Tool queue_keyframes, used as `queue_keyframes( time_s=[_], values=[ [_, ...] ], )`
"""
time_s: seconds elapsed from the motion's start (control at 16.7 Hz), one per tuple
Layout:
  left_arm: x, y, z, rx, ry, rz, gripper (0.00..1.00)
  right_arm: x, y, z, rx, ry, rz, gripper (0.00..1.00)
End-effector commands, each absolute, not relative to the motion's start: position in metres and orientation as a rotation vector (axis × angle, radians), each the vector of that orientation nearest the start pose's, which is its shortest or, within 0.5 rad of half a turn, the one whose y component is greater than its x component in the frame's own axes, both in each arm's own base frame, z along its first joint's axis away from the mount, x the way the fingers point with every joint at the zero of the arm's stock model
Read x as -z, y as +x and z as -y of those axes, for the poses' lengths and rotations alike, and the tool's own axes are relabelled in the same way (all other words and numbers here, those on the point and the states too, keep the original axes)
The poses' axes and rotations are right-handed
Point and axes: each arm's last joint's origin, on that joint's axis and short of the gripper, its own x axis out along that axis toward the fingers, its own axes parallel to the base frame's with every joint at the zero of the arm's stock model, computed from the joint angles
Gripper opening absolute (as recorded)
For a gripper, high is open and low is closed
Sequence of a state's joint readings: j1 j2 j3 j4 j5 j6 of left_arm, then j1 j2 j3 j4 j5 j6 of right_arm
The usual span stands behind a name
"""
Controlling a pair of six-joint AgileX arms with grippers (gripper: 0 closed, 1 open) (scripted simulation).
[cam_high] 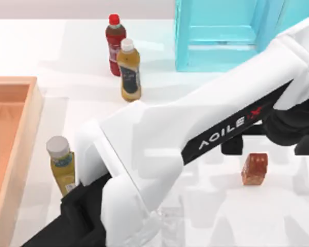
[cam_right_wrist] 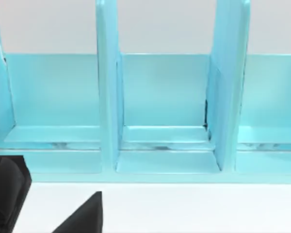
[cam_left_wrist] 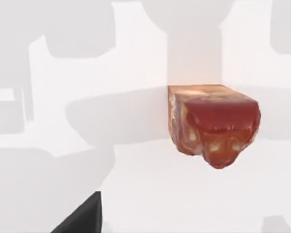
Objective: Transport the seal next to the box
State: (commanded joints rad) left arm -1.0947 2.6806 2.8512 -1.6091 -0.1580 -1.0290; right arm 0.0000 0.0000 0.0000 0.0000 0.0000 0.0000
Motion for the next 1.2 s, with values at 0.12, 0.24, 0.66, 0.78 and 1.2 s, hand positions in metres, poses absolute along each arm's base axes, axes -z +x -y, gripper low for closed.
queue_keyframes(
  time_s=[0.12, 0.24, 0.66, 0.78, 1.2],
  values=[
    [-0.215, 0.243, 0.445, 0.027, 0.011, -1.367, 1.00, -0.160, 0.106, 0.001, 0.000, 0.000, 0.000, 1.00],
    [-0.214, 0.243, 0.445, 0.020, 0.012, -1.369, 1.00, -0.160, 0.106, 0.001, 0.000, 0.000, 0.000, 1.00],
    [-0.205, 0.247, 0.447, 0.014, 0.015, -1.372, 1.00, -0.160, 0.106, 0.001, 0.000, 0.000, 0.000, 1.00],
    [-0.190, 0.250, 0.450, 0.013, 0.018, -1.374, 1.00, -0.160, 0.106, 0.001, 0.000, 0.000, 0.000, 1.00],
    [-0.128, 0.263, 0.451, 0.020, 0.011, -1.368, 1.00, -0.160, 0.106, 0.001, 0.000, 0.000, 0.000, 1.00]
  ],
)
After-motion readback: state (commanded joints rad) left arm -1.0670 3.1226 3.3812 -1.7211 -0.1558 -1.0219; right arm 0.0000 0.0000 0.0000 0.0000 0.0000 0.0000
